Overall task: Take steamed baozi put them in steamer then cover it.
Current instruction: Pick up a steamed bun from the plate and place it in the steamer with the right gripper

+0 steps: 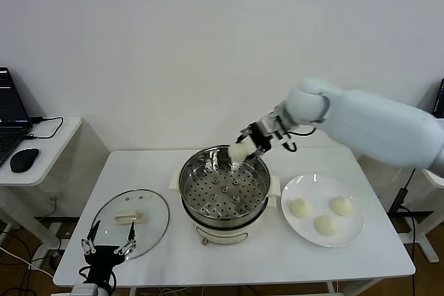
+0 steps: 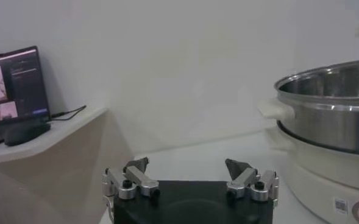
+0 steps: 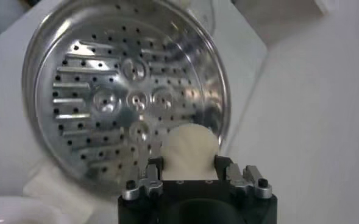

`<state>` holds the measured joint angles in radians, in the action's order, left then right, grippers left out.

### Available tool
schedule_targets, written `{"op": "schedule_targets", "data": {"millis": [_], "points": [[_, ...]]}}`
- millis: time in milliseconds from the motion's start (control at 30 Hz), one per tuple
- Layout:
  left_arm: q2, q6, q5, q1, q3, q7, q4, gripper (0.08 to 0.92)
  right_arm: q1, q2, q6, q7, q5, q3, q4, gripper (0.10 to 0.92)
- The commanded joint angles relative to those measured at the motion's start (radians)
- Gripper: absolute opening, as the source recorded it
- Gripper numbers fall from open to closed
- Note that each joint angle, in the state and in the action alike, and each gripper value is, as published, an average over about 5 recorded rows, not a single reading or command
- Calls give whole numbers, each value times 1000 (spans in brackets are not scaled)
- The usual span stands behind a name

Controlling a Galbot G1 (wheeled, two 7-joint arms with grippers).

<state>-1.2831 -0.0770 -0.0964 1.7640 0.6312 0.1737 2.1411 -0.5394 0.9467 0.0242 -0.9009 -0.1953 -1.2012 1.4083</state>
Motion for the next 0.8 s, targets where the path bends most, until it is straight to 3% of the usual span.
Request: {"op": "schedule_targets", "data": {"millis": [33, 567, 800], "points": [[0, -1, -2, 0, 7, 0, 4, 823, -11, 160, 134, 34, 126, -99, -45, 540], [-2, -2, -4, -12, 19, -3, -2, 823, 116, 260, 337, 110, 464, -68, -232, 541], [-3, -2, -4, -17, 18, -4, -4, 823, 125, 271, 373, 119, 498, -60, -266, 548]]}}
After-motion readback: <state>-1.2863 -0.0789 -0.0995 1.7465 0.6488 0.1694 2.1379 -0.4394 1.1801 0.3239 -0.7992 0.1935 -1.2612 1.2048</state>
